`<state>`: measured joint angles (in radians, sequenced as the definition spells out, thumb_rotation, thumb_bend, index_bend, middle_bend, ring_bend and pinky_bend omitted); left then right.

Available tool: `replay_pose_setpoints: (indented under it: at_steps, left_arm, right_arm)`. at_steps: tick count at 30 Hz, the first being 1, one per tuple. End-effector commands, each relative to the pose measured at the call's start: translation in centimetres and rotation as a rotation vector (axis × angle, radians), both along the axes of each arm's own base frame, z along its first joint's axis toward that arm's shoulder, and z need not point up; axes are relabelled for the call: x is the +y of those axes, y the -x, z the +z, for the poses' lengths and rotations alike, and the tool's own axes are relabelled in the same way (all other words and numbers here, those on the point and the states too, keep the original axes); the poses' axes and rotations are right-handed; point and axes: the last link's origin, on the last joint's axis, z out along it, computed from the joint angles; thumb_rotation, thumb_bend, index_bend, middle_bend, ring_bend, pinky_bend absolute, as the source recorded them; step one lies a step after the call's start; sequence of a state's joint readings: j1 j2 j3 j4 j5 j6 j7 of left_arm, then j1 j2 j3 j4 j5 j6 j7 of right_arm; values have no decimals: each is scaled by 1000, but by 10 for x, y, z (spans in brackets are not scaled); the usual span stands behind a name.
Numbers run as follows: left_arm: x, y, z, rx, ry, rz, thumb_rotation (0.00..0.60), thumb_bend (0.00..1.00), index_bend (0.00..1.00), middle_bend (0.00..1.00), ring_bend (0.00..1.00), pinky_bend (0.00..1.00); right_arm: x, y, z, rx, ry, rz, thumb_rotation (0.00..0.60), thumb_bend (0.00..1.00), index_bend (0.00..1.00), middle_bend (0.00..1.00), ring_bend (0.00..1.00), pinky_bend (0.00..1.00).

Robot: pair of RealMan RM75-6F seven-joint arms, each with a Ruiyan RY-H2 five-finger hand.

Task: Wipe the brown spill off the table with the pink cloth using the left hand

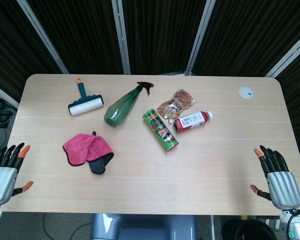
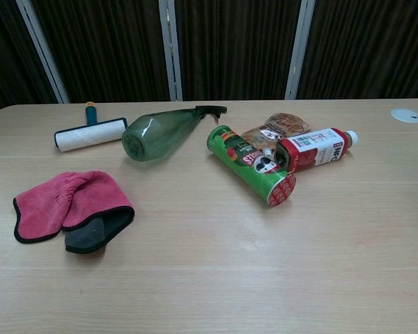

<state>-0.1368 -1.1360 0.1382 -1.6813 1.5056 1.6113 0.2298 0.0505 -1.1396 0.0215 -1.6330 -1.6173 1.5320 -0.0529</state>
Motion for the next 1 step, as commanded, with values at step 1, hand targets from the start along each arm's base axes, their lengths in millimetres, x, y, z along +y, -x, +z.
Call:
replay_pose_setpoints:
  at_steps: [1]
  left_arm:
    - [-7, 5, 7, -19, -17, -14, 600, 0, 0, 0, 0, 0]
  right_arm:
    - [0, 0, -1, 4, -5, 0, 600, 0, 0, 0, 0, 63]
